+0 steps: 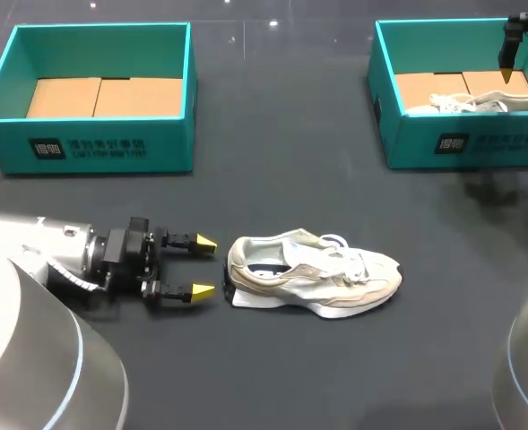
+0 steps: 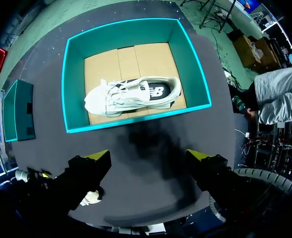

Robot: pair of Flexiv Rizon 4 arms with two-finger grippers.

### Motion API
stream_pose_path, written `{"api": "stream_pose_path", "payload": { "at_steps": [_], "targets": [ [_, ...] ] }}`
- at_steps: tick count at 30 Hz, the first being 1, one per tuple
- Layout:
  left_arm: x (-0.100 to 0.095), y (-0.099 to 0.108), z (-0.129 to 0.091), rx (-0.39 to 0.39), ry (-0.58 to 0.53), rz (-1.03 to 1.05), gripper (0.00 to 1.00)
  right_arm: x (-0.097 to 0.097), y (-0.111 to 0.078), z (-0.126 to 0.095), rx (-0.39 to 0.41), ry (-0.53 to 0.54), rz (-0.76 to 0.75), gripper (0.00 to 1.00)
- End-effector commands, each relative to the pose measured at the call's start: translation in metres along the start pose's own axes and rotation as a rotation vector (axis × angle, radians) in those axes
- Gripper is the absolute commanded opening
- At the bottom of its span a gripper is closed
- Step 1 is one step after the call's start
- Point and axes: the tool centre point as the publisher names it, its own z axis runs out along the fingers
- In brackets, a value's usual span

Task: Take the shoe out of the shoebox, open the shoe tongue, remove and reinsert the insole, then place the shoe into the shoebox

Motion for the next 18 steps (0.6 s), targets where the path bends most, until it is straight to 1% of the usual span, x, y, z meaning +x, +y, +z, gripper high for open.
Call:
{"api": "stream_pose_path", "payload": {
  "at_steps": [1, 9, 18],
  "targets": [
    [-0.008, 0.003, 0.013, 0.005, 0.016, -0.002, 1.00, 0.000, -0.001, 0.000, -0.001, 0.001, 0.000, 1.00],
    [0.000, 0.002, 0.026, 0.003, 0.047, 0.004, 1.00, 0.000, -0.001, 0.000, -0.001, 0.001, 0.000, 1.00],
    [0.004, -0.001, 0.033, 0.012, 0.058, 0.005, 1.00, 0.000, -0.001, 0.000, -0.001, 0.001, 0.000, 1.00]
  ]
}}
